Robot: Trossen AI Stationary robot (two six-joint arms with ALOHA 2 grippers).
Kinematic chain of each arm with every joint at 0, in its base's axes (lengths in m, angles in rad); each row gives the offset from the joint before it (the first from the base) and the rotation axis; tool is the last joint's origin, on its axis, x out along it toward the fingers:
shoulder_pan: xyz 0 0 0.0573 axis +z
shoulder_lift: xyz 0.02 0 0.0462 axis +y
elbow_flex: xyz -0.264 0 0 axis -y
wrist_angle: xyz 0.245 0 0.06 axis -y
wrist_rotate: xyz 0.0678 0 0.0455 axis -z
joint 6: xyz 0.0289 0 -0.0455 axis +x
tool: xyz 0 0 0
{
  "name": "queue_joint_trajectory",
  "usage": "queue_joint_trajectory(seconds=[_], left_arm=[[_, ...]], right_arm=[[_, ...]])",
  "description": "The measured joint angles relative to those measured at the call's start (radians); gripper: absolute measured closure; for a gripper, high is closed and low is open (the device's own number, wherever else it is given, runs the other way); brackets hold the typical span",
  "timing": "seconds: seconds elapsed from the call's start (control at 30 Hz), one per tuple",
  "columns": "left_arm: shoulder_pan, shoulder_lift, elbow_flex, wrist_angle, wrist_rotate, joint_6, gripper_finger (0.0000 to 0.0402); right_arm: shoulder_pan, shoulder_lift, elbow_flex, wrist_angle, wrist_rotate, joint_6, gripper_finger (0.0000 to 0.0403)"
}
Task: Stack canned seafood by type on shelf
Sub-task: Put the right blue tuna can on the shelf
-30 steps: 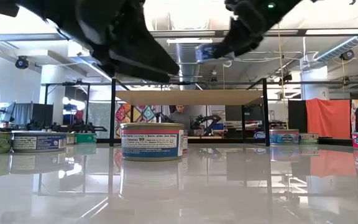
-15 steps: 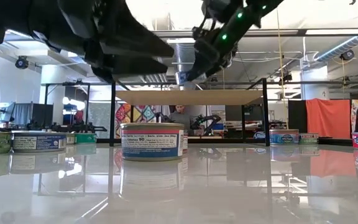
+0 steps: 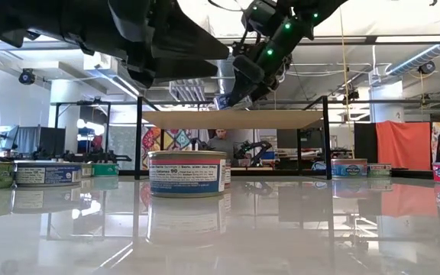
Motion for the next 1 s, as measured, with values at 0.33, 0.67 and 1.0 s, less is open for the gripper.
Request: queue_joint_trajectory(seconds=[0.33,0.67,1.0], left_arm=[[0.018,0.001,-0.002,0.15,-0.008,0.134,0.0161],[0.026,0.001,-0.002,0.165,-0.04,0.158,0.0161],[0.135,-0.1,-0.003,0.247,-0.163,0.378,0.0161]], right_arm=[[0.0,0.0,0.0,-0.004,-0.009,-0.002,0.0004],[0.0,-0.003,0.002,-0.088,-0.009,-0.071,0.0003],[-0.005,-0.002,0.051,-0.116,-0.012,-0.124,0.0003]])
